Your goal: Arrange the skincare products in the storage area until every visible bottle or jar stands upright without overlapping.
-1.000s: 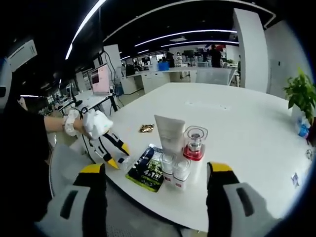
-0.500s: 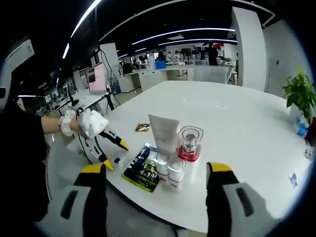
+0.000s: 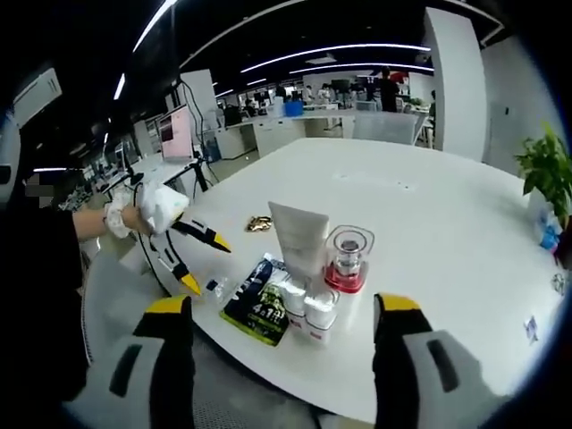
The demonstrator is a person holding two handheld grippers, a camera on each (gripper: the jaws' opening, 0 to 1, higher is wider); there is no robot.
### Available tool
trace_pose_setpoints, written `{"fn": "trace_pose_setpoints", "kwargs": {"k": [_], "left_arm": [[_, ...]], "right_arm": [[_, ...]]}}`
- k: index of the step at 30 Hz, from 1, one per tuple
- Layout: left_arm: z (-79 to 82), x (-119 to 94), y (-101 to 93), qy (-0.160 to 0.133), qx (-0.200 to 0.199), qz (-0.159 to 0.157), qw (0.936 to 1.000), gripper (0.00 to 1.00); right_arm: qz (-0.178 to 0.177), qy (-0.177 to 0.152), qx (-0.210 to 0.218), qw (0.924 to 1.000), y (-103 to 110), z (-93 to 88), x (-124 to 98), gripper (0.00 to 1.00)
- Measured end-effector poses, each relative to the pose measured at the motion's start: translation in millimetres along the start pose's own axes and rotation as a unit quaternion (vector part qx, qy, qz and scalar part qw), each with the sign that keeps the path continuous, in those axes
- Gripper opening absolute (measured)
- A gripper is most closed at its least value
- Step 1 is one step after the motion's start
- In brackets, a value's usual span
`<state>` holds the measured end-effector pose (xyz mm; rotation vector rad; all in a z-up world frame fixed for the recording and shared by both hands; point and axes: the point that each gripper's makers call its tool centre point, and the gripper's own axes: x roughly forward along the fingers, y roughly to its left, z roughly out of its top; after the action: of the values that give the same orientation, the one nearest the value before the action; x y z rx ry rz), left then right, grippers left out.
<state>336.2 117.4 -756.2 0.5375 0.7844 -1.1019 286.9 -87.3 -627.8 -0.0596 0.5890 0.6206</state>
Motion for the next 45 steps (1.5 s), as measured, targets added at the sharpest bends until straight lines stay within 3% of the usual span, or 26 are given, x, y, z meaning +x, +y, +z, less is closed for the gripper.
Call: {"fn": "trace_pose_setpoints", "kwargs": {"k": [5, 11, 14, 20, 29, 34, 45], "left_arm": [[10.7, -11.7, 45.9, -0.015, -0.013, 0.049, 0.9986, 0.69], [17.4, -6.4, 87.7, -0.008, -0.010, 0.079, 0.9968, 0.71], [17.5, 1.4, 104.0, -0.001, 0.001, 0.083, 0.9966, 0.72], [18.6, 17.9, 129.9, 0.000, -0.031, 0.066, 0.9973, 0.67], [10.4, 33.8, 152.4, 0.033, -0.033, 0.050, 0.9977, 0.58], [11.9, 35.8, 161.0, 0.028, -0.045, 0.051, 0.9973, 0.53], [6.4, 42.7, 157.2, 0.044, -0.052, 0.028, 0.9973, 0.51]], "right_arm": [[-0.009, -0.009, -0.002, 0.9999, -6.1, 9.3, -1.6, 0.84], [-0.013, 0.001, 0.010, 0.9999, -6.9, 2.6, 1.5, 0.83], [-0.019, 0.006, 0.017, 0.9997, -7.7, -0.2, 1.4, 0.83], [-0.036, 0.009, 0.035, 0.9987, -14.2, -3.8, -1.2, 0.83], [-0.044, 0.022, 0.050, 0.9976, -17.5, -11.3, 2.2, 0.83], [-0.045, 0.022, 0.054, 0.9973, -18.8, -11.0, 4.2, 0.83], [-0.045, 0.024, 0.057, 0.9971, -22.5, -11.8, 7.2, 0.83]]}}
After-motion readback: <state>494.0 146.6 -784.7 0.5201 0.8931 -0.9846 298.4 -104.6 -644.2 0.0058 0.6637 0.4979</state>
